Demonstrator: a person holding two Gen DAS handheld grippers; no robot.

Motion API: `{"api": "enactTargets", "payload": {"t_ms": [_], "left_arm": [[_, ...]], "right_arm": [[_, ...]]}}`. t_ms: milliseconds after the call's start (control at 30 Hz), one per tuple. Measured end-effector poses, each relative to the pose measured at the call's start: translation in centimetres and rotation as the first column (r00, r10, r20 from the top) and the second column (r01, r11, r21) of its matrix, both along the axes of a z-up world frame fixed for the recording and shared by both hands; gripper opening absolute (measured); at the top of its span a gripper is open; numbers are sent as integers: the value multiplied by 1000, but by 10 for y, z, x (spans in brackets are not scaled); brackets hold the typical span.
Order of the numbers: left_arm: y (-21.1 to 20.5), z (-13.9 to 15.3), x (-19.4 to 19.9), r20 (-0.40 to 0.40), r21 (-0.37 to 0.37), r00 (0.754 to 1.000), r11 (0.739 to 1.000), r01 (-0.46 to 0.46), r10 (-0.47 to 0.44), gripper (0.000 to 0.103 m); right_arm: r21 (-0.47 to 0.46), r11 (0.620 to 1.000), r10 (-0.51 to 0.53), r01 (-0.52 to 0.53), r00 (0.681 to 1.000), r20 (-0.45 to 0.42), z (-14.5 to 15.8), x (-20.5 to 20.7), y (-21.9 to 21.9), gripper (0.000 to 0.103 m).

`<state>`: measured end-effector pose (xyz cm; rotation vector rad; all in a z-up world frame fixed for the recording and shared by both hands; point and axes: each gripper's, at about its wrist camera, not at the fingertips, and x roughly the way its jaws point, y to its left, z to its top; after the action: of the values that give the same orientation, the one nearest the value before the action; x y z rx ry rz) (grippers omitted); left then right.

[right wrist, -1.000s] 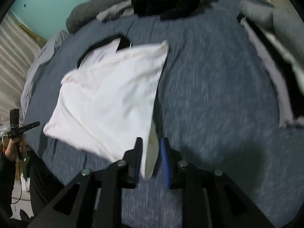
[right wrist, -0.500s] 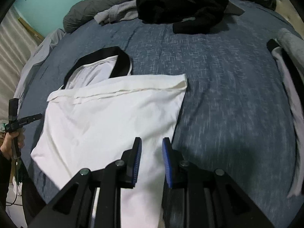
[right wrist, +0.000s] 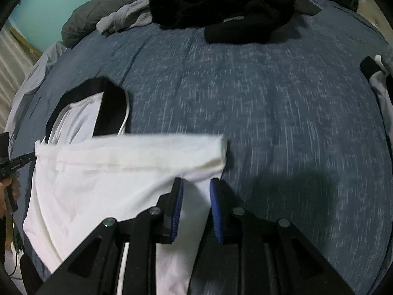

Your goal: Fold clothes

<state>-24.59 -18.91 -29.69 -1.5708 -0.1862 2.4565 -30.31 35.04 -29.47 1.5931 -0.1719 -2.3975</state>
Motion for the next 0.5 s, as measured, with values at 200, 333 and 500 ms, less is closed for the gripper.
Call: {"api": "enactTargets", "payload": {"t_ms": [200,333,500], "left_arm": [[-12,13,-30,-43,30,996,996,-81,82,8],[-26,28,-31,-91,72,985,988,-138,145,12],[-33,35,-12,-135,47,986,995,-92,97,30]], "right_arm": [[-22,993,-115,114,993,-38,5,-27,16,22],[-22,993,-115,114,990,-79,16,-30,23,22],[12,998,-53,54,995,-81,14,-19,26,33]]}}
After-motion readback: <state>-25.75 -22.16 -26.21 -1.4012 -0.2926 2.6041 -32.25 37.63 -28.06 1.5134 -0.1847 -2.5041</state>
